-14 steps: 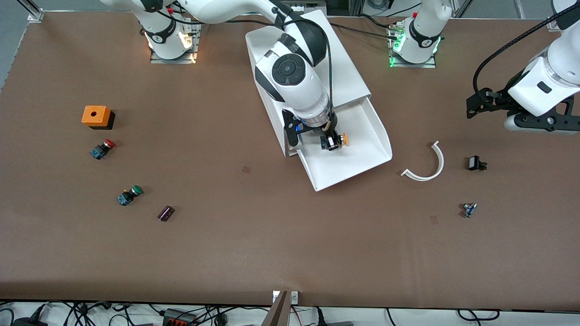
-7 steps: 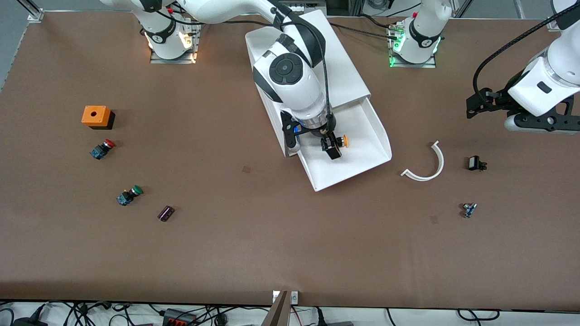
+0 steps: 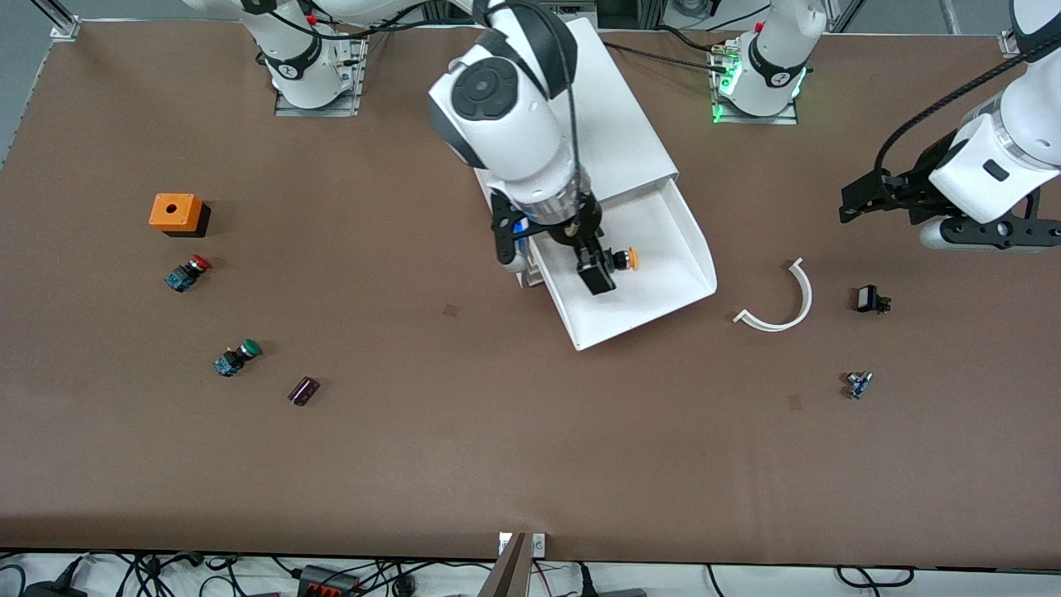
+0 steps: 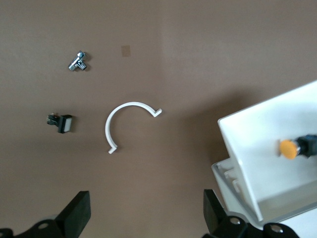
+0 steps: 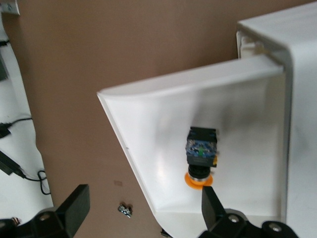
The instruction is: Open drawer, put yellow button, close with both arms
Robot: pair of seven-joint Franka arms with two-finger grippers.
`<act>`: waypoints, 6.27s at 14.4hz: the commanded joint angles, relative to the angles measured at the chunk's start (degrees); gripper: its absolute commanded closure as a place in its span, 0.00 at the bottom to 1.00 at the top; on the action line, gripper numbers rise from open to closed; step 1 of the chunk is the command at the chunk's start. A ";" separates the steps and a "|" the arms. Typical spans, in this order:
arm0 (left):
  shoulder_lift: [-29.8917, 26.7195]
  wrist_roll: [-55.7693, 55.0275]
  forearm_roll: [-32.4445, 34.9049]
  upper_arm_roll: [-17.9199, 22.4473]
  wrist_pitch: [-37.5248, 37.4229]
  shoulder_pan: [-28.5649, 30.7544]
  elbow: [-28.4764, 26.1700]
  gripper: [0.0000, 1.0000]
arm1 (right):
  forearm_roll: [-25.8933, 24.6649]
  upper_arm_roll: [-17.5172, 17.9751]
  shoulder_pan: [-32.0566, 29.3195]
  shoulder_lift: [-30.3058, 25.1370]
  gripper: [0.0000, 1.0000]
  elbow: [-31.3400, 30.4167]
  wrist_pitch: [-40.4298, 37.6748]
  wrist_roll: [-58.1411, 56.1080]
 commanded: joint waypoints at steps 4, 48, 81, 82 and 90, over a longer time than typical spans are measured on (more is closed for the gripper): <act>9.90 -11.53 -6.39 -0.32 5.09 -0.76 5.84 0.00 | -0.88 0.81 -7.89 -4.24 0.00 -0.15 -13.39 -16.58; 21.53 -41.68 -4.89 -12.00 12.68 -18.61 -1.88 0.00 | -17.49 5.29 -51.77 -30.44 0.00 -22.56 -30.19 -121.40; 10.65 3.91 12.42 -12.71 2.58 6.69 5.95 0.00 | -18.46 5.55 -50.36 -43.01 0.00 -41.11 -24.57 -120.61; 8.46 7.07 12.33 -12.28 1.27 7.49 5.33 0.00 | -18.55 5.55 -50.36 -43.01 0.00 -41.11 -24.48 -120.70; -9.75 23.01 6.71 1.35 10.73 3.63 -13.47 0.00 | -18.64 5.55 -50.36 -42.57 0.00 -41.46 -23.60 -120.61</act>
